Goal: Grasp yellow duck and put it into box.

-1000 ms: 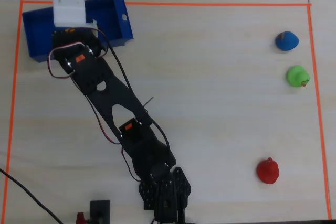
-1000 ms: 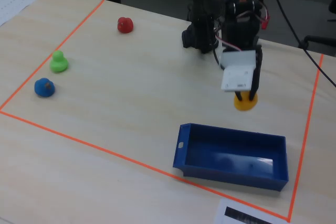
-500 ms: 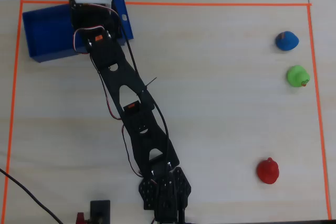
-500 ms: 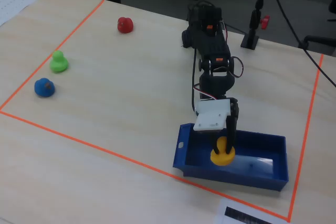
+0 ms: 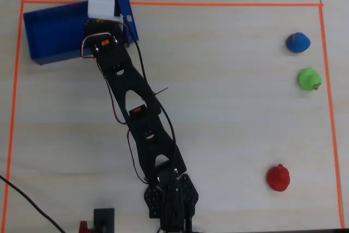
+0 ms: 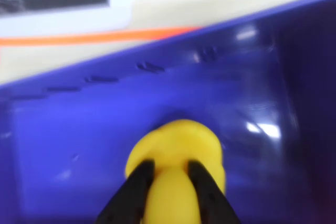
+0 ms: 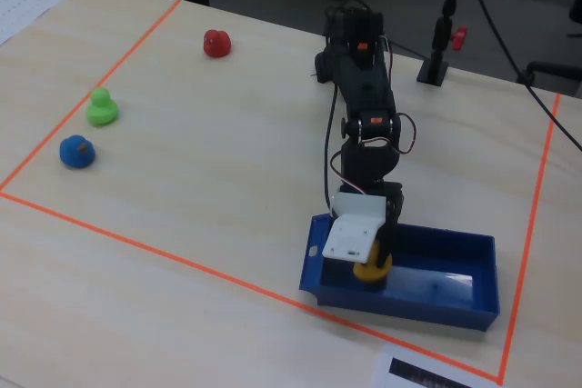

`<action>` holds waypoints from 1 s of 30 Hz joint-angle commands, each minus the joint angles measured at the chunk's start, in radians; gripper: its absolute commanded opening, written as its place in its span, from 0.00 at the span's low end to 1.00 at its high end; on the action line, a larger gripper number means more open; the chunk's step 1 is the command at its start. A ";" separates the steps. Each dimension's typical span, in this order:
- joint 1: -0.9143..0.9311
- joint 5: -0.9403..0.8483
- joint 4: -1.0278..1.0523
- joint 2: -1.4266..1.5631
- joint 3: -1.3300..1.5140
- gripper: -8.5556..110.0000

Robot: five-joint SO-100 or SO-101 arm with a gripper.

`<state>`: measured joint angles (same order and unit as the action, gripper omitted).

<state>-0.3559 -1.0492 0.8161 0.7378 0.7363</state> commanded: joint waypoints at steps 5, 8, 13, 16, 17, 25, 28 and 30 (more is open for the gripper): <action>0.029 0.003 -0.034 0.149 0.003 0.26; 0.037 0.005 -0.043 0.164 0.002 0.28; 0.055 0.003 -0.054 0.209 0.005 0.23; 0.074 0.008 -0.038 0.302 0.018 0.07; 0.080 0.008 -0.018 0.351 0.032 0.07; 0.178 0.002 0.014 1.049 0.818 0.07; 0.235 -0.052 -0.021 1.385 1.301 0.07; 0.270 -0.103 -0.015 1.623 1.598 0.07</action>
<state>-0.1319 -1.0845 0.8207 1.8193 1.6168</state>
